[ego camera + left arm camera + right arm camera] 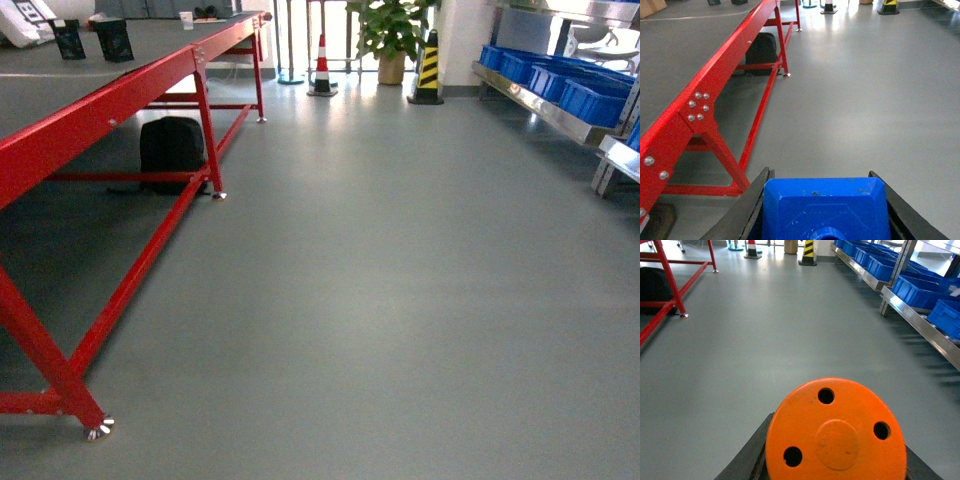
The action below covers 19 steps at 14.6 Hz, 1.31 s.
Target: Sort blue parts and orange caps into right shelf containers
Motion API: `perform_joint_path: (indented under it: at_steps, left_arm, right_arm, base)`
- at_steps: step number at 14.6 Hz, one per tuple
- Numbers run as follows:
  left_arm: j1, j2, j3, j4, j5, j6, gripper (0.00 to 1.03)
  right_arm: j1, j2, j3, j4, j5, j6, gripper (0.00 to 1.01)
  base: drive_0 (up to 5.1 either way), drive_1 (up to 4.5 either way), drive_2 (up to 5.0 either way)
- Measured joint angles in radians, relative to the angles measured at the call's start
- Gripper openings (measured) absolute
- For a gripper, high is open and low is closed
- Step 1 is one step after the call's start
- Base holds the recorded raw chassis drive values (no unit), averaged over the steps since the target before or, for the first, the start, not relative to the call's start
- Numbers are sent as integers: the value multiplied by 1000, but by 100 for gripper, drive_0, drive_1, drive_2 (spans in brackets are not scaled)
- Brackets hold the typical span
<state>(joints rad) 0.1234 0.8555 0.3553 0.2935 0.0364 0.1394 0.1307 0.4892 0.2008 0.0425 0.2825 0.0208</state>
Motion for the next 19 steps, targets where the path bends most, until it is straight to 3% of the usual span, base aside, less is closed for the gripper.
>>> perform_joint_path:
  at_steps: [19]
  left_arm:
    - [0,1,0,-2,0,0,45]
  right_arm:
    - [0,0,0,-1,1,0,43]
  base:
    - [2,435,-431]
